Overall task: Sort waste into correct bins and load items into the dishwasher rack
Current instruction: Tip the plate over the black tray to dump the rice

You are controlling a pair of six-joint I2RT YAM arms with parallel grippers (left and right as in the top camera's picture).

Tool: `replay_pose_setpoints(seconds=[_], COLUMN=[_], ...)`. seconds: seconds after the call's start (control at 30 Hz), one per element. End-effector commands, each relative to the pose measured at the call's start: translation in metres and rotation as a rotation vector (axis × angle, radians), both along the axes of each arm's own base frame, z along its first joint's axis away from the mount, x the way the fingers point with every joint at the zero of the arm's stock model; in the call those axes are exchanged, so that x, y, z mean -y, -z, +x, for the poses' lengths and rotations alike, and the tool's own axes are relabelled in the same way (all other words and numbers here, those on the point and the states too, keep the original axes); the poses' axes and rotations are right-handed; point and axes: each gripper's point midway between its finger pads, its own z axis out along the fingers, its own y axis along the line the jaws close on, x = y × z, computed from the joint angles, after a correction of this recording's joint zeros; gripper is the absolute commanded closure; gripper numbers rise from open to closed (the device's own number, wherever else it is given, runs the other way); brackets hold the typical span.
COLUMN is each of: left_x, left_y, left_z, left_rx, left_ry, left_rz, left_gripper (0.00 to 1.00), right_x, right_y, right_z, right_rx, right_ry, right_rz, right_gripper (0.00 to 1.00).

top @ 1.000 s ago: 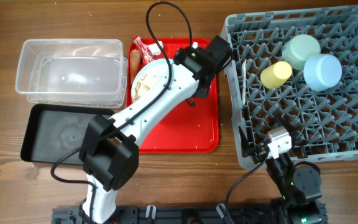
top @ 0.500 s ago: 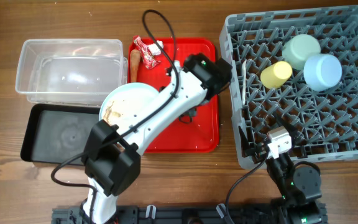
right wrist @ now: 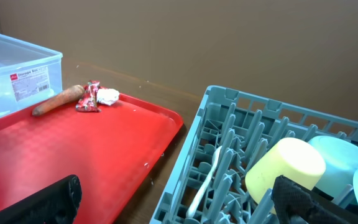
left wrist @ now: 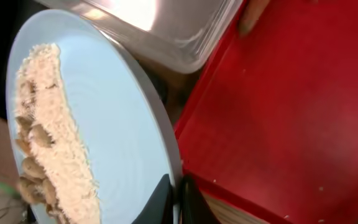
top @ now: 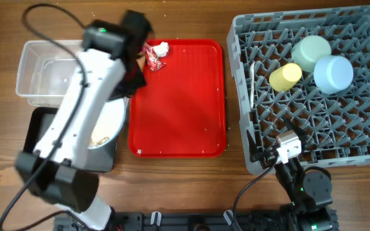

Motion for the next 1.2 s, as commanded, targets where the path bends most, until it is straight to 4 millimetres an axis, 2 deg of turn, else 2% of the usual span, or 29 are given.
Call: replay_pose_setpoints(seconds=[0.0, 0.1, 0.17, 0.23, 0.33, 0.4, 0.5, 0.57, 0.67, 0.77, 0.9, 1.0, 1.07, 1.17], left_x=[-0.025, -0.047, -0.065, -0.056, -0.047, -0.044, -0.063, -0.077, -0.083, -0.101, -0.116, -0.107, -0.1, -0.097], left_y=[0.013, 0.042, 0.059, 0.063, 0.046, 0.017, -0.021, -0.035, -0.035, -0.024, -0.056, -0.072, -0.076, -0.076], left_z=[-0.006, -0.003, -0.008, -0.008, -0.004, -0.005, -0.013, -0.019, -0.027, -0.038, -0.047, -0.056, -0.062, -0.064], left_rx=[-0.023, -0.041, -0.065, -0.068, 0.003, 0.108, 0.272, 0.353, 0.453, 0.529, 0.762, 0.839, 0.86, 0.86], left_ry=[0.015, -0.01, -0.068, -0.021, 0.034, 0.082, 0.108, 0.115, 0.132, 0.079, 0.137, 0.219, 0.297, 0.319], left_rz=[-0.098, -0.167, -0.177, -0.305, -0.46, -0.583, -0.664, -0.704, -0.861, -0.943, -1.035, -1.046, -1.015, -1.012], left_gripper=[0.96, 0.96, 0.96, 0.96, 0.96, 0.96, 0.96, 0.95, 0.96, 0.96, 0.96, 0.96, 0.96, 0.96], right_x=[0.002, 0.002, 0.002, 0.002, 0.002, 0.002, 0.002, 0.002, 0.002, 0.002, 0.002, 0.002, 0.002, 0.002], right_y=[-0.001, -0.001, -0.001, -0.001, -0.001, -0.001, -0.001, -0.001, -0.001, -0.001, -0.001, -0.001, -0.001, -0.001], right_z=[0.0, 0.0, 0.0, 0.0, 0.0, 0.0, 0.0, 0.0, 0.0, 0.0, 0.0, 0.0, 0.0, 0.0], right_rx=[0.005, 0.005, 0.005, 0.005, 0.005, 0.005, 0.005, 0.005, 0.005, 0.005, 0.005, 0.005, 0.005, 0.005], right_ry=[0.014, 0.014, 0.014, 0.014, 0.014, 0.014, 0.014, 0.014, 0.014, 0.014, 0.014, 0.014, 0.014, 0.014], right_rz=[0.022, 0.022, 0.022, 0.022, 0.022, 0.022, 0.022, 0.022, 0.022, 0.022, 0.021, 0.022, 0.022, 0.022], right_gripper=[0.0, 0.0, 0.0, 0.0, 0.0, 0.0, 0.0, 0.0, 0.0, 0.0, 0.0, 0.01, 0.0, 0.0])
